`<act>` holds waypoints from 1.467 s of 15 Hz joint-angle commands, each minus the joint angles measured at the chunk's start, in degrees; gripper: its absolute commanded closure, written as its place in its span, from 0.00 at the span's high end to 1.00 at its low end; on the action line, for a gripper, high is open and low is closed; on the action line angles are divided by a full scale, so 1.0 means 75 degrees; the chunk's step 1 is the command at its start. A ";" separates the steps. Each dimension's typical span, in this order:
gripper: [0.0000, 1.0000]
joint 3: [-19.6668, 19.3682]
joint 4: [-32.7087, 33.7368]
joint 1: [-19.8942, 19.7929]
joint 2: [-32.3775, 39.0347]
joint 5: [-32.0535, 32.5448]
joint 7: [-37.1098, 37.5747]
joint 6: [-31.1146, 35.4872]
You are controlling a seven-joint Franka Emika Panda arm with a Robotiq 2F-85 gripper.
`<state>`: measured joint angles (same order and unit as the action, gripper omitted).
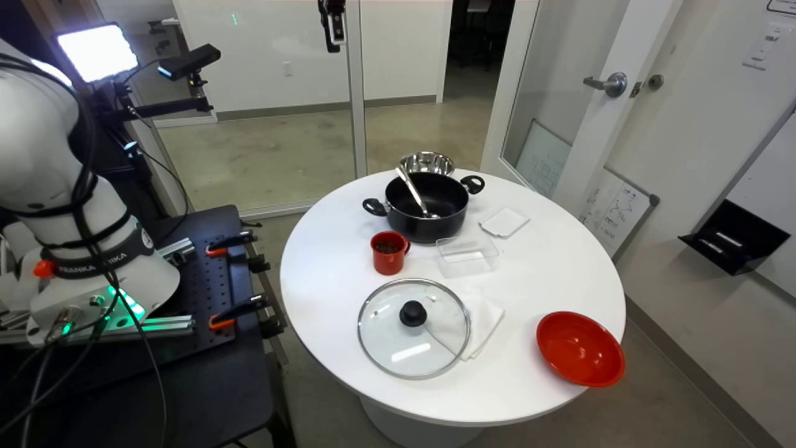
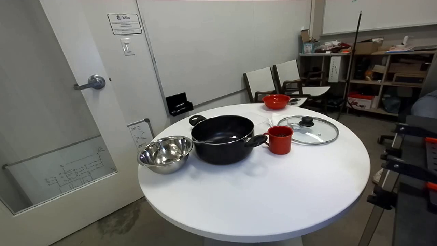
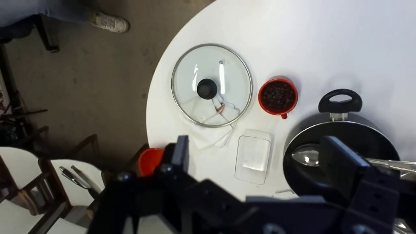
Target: Pour the contents in the red cup into the clear bowl
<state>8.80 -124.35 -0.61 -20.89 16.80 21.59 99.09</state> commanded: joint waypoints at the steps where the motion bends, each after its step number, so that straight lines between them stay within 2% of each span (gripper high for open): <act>1: 1.00 -0.0040 0.0017 0.0074 -0.0013 0.0015 0.0016 -0.0018; 12: 1.00 -0.0056 0.0054 0.0026 0.0071 0.0092 0.0086 0.0051; 13: 1.00 -0.0067 0.0065 -0.0052 0.0180 -0.0017 0.0483 0.0139; 16: 1.00 -0.0261 0.0119 0.0048 0.0489 -0.1379 0.0901 0.0409; 18: 1.00 -0.0337 0.0005 0.0063 0.0647 -0.2110 0.1046 0.0969; 20: 1.00 -0.0389 -0.0278 0.0007 0.0793 -0.2583 0.1259 0.1932; 22: 1.00 -0.0400 -0.0656 -0.0125 0.0938 -0.2394 0.1540 0.3345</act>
<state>6.48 -125.96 -0.80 -15.18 -0.07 30.12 113.09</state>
